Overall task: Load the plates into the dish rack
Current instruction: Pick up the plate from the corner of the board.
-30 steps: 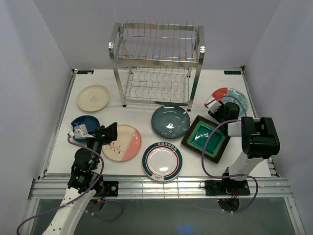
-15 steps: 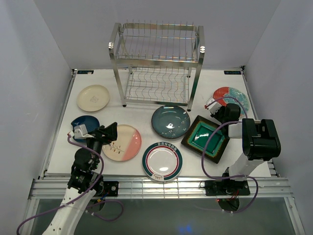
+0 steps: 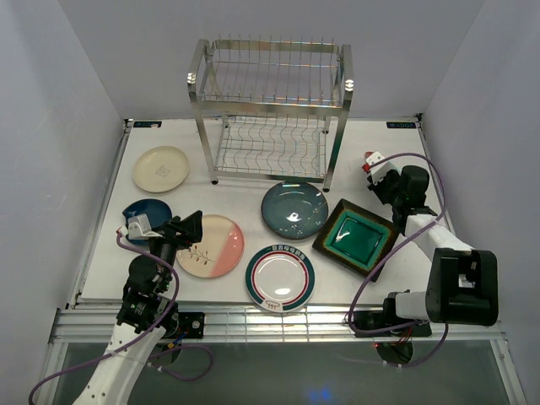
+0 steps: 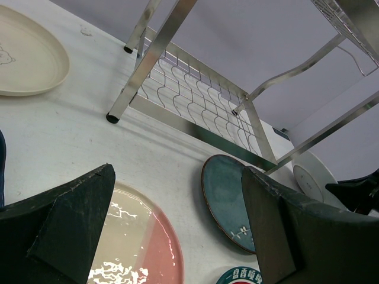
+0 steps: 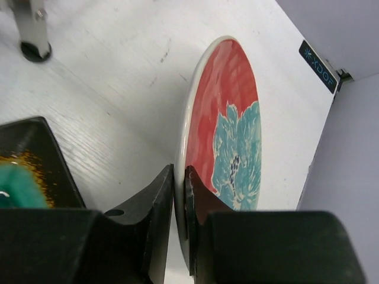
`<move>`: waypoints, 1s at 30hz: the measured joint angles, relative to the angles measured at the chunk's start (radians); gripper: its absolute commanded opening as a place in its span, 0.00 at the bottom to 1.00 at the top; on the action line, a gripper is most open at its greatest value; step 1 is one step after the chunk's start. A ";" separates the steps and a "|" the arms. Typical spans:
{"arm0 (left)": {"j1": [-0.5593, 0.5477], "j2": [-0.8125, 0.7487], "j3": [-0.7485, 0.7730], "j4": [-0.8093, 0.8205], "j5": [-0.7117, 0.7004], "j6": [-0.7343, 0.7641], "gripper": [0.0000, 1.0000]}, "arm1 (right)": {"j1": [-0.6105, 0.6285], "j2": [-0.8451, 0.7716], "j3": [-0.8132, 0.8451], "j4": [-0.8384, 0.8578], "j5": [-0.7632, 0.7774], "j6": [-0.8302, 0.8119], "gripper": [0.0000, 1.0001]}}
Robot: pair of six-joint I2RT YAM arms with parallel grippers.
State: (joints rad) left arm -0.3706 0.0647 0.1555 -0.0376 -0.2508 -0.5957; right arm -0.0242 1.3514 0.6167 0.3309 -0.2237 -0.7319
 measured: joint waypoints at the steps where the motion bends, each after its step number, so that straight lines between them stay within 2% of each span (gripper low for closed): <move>1: 0.000 0.000 0.000 0.000 0.000 0.000 0.98 | 0.000 -0.023 0.015 -0.031 -0.014 0.022 0.08; 11: 0.000 0.001 0.000 0.000 0.000 0.000 0.98 | 0.001 -0.142 0.172 -0.338 -0.093 0.246 0.08; 19: 0.000 0.007 0.000 0.001 0.001 0.000 0.98 | 0.001 -0.173 0.301 -0.501 -0.056 0.364 0.08; 30: 0.000 0.024 0.000 0.006 0.004 0.000 0.98 | 0.001 -0.179 0.589 -0.679 -0.025 0.467 0.08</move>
State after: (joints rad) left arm -0.3706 0.0891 0.1555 -0.0319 -0.2470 -0.5961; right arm -0.0231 1.1725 1.2060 -0.3477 -0.2489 -0.2646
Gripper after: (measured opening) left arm 0.978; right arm 0.145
